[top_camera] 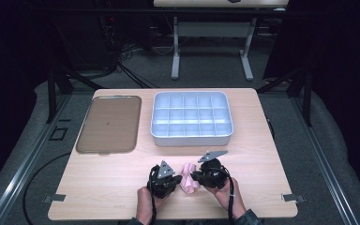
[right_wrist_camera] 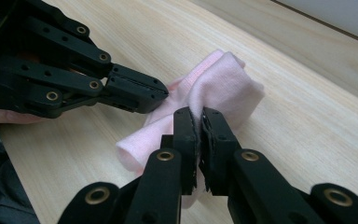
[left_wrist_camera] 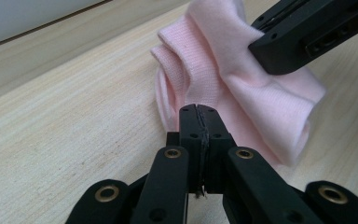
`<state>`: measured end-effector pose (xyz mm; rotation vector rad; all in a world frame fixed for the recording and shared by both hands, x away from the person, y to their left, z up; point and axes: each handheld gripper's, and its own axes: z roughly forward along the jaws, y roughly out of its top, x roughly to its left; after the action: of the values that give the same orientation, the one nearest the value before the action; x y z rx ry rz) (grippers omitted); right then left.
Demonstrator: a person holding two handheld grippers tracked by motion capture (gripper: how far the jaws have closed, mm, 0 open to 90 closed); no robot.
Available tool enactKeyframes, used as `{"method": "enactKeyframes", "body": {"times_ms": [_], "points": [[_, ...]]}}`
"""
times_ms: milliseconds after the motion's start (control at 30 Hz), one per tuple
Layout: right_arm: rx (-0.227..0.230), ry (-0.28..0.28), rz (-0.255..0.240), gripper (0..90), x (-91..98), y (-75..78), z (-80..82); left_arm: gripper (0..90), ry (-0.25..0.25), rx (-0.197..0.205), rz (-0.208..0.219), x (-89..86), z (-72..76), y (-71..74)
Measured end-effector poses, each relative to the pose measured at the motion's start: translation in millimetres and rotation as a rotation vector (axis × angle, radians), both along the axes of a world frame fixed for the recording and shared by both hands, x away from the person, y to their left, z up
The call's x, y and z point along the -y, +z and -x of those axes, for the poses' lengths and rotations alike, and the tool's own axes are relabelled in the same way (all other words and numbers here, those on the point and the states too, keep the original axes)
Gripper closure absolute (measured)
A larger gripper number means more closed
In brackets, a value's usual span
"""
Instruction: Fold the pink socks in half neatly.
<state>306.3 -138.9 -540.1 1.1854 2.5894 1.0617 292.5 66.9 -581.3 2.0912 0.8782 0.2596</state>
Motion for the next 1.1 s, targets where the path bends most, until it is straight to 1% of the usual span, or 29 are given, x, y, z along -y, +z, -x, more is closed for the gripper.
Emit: {"method": "enactKeyframes", "body": {"times_ms": [33,67,100,133,233,300,367,533,600,667,700,733,833,900,933,967,1000,1033,1067,1100], "points": [[-0.002,0.012,0.009,85.3,-0.8,0.4,-0.7,89.2,0.001,0.000,0.003,-0.1,-0.3,-0.2],[0.001,0.004,0.000,85.2,-2.9,-0.2,-0.7,89.2,0.004,-0.001,0.007,0.2,-0.4,-0.5],[-0.003,0.018,0.013,85.2,-3.4,0.4,-1.6,89.2,0.001,0.002,0.007,0.3,-0.9,-0.6],[-0.004,0.016,0.006,85.2,-5.9,-0.1,-2.1,89.2,0.000,0.002,0.008,0.4,-1.2,-0.6],[-0.008,0.024,0.011,85.2,-9.3,0.0,-3.7,89.4,-0.006,-0.005,0.010,0.2,-2.3,-0.8],[-0.006,0.028,0.005,85.2,-12.0,-1.0,-5.0,89.5,-0.006,-0.012,0.017,-0.1,-3.0,-1.4],[-0.010,0.032,0.008,85.2,-13.5,-1.3,-6.0,89.5,-0.007,-0.012,0.013,-0.5,-3.5,-1.5],[-0.018,0.045,0.000,85.2,-18.8,-3.4,-7.9,89.5,-0.016,-0.029,0.032,-2.7,-5.4,-2.4],[-0.019,0.048,0.000,85.1,-20.2,-4.1,-8.7,89.5,-0.014,-0.031,0.031,-3.5,-5.7,-2.6],[-0.019,0.048,-0.011,85.1,-20.9,-5.9,-9.8,89.5,-0.017,-0.039,0.042,-4.2,-6.0,-3.1],[-0.022,0.053,-0.002,85.1,-20.3,-5.8,-10.5,89.5,-0.019,-0.044,0.046,-5.1,-6.3,-3.3],[-0.028,0.046,-0.013,85.1,-20.4,-6.9,-11.1,89.5,-0.020,-0.048,0.047,-5.9,-6.5,-3.4],[-0.036,0.050,-0.017,85.0,-19.5,-8.8,-12.4,89.1,-0.020,-0.072,0.051,-10.6,-6.5,-5.1],[-0.033,0.049,-0.018,85.0,-19.3,-10.7,-13.0,88.4,-0.006,-0.079,0.065,-15.5,-6.0,-5.8],[-0.028,0.050,-0.017,85.0,-19.4,-11.9,-13.1,88.0,0.007,-0.079,0.076,-19.1,-5.7,-5.1],[-0.033,0.048,-0.013,85.0,-19.8,-12.3,-12.8,87.8,0.025,-0.075,0.085,-22.2,-5.4,-3.6],[-0.026,0.048,-0.015,85.0,-19.9,-13.6,-12.9,87.8,0.028,-0.069,0.090,-25.8,-5.8,-1.4],[-0.031,0.047,-0.013,84.9,-20.4,-13.9,-12.6,87.8,0.036,-0.062,0.098,-28.2,-6.2,1.2],[-0.027,0.046,-0.016,85.0,-21.3,-14.9,-12.5,87.7,0.037,-0.057,0.100,-30.2,-6.7,4.3],[-0.021,0.048,-0.007,84.9,-21.7,-15.3,-12.5,87.5,0.036,-0.044,0.101,-31.3,-7.5,7.4]]}}
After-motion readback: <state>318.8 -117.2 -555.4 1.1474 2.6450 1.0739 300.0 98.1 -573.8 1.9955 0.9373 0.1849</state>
